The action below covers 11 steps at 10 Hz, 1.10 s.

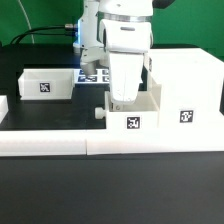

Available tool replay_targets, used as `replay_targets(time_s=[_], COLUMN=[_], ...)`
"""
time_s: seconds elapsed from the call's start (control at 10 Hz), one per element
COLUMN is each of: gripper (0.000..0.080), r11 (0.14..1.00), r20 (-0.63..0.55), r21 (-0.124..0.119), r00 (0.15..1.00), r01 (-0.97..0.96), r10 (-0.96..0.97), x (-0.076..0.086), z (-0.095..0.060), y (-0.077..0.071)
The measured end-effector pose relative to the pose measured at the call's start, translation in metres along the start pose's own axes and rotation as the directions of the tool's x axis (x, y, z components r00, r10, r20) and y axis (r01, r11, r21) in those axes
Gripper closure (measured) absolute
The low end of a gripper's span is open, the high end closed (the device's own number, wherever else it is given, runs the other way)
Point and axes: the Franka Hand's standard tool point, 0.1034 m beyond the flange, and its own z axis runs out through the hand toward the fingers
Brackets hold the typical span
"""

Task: Assemble drawer

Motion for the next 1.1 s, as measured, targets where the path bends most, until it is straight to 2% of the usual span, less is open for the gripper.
replay_targets(time_s=[0.6,0.8,1.0,1.1], gripper=[0.0755,0.0755,0.0755,0.0755], r11=[0.999,0.996,0.996,0.996], r20=[0.005,0.022,0.032,0.032], r21=[-0.002,-0.023,-0.050,-0.050], r00=[0.999,0.996,0.997,0.997], r01=[0.038,0.086,0.076,0.076], r10=[-0.038,-0.086,-0.074,-0.074], x=[0.0017,0.0065,0.0048,0.0045], z=[0.0012,0.0005,0.0010,0.0010], y=[0.0006,0.0036,0.0054,0.0054])
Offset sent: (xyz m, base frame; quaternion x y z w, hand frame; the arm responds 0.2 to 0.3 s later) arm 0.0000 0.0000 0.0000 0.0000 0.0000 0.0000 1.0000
